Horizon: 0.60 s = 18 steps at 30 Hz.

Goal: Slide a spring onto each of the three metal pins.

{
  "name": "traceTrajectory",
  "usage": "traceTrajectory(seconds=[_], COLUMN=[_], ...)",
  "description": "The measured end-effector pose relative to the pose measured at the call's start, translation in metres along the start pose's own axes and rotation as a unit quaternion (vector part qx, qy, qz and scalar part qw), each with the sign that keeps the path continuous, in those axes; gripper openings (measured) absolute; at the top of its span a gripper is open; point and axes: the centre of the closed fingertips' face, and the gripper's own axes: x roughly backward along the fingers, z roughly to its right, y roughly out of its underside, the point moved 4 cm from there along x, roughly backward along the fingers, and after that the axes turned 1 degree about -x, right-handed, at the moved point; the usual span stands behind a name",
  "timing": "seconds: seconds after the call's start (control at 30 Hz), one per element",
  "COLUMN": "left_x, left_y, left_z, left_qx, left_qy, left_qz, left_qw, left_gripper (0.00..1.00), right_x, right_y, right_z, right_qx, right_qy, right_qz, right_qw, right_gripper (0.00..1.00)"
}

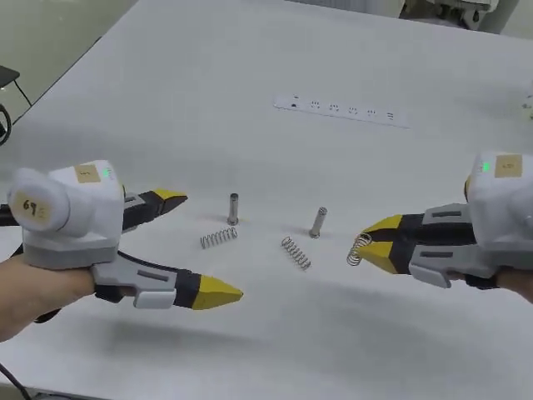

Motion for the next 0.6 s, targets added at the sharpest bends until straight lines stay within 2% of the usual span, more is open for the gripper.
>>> traceTrajectory(seconds=[0.4, 0.6], left_x=[0.004, 0.005], left_y=[0.001, 0.003], left_z=[-0.003, -0.004], left_qx=[0.002, 0.004], left_qy=[-0.007, -0.009], left_qz=[0.003, 0.003], left_qw=[1.0, 0.9999], left_gripper=[0.98, 0.98], right_x=[0.008, 0.01], right_y=[0.018, 0.02], right_z=[0.032, 0.047], right_qx=[-0.021, -0.029], right_qy=[0.041, 0.059], right_qz=[-0.011, -0.01], right_qw=[0.9989, 0.9978], right_gripper=[0.07, 0.07])
